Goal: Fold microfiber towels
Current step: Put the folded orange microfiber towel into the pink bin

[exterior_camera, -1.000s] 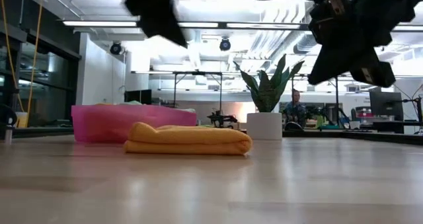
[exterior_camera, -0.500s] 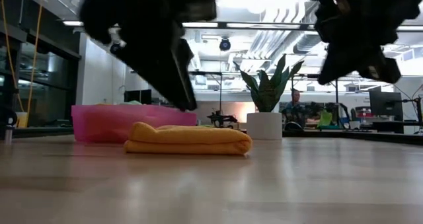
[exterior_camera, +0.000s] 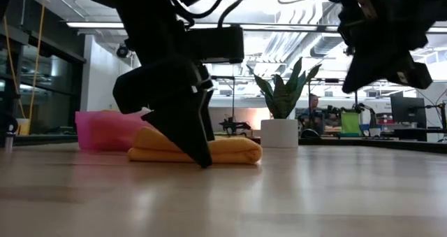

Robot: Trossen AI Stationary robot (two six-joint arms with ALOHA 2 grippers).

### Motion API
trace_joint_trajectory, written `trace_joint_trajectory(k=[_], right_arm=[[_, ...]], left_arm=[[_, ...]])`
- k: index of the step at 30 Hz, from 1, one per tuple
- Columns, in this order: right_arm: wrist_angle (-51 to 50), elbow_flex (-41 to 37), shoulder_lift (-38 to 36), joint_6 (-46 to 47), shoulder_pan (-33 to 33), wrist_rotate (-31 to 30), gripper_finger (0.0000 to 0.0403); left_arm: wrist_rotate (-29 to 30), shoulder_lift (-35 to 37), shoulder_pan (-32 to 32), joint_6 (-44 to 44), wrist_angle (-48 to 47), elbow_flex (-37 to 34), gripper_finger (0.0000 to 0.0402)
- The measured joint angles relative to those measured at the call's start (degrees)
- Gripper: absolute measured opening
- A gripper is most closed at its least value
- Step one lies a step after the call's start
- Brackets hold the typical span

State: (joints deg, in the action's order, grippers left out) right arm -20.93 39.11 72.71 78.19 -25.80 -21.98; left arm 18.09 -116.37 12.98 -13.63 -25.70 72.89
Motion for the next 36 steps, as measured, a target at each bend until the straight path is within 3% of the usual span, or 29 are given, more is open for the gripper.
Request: trace_joint_trajectory(k=[4, 7, 10, 18, 24, 29, 33, 36], right_arm=[[1.8, 0.1, 0.9, 0.8, -0.3, 0.1, 0.0], [3.5, 0.2, 2.1, 1.3, -0.3, 0.1, 0.0], [5.2, 0.3, 2.6, 1.5, -0.5, 0.1, 0.0], [5.9, 0.2, 3.0, 1.9, -0.6, 0.0, 0.0], [5.8, 0.2, 3.0, 1.9, -0.6, -0.1, 0.0], [5.7, 0.2, 3.0, 1.9, -0.6, -0.1, 0.0], [5.8, 0.2, 3.0, 1.4, -0.6, -0.1, 0.0], [5.7, 0.2, 3.0, 1.3, -0.6, -0.1, 0.0]], left_arm=[[-2.2, -0.7, -0.8, 0.1, -0.3, -0.2, 0.0289], [-2.5, -0.8, -0.9, 0.1, -0.4, -0.2, 0.0262], [-1.6, -1.0, -0.9, 0.2, -0.2, -0.4, 0.0207], [1.0, -1.4, -0.8, 1.6, -0.3, -0.8, 0.0017], [0.4, -1.0, -0.2, 0.5, -0.8, -0.3, 0.0009], [-7.0, 2.0, -0.9, -1.7, -4.0, 1.2, 0.0005], [-13.8, 9.3, -2.6, -2.2, -4.1, 2.4, 0.0003], [-14.0, 15.5, -4.5, -1.8, -7.4, 2.4, 0.0002]])
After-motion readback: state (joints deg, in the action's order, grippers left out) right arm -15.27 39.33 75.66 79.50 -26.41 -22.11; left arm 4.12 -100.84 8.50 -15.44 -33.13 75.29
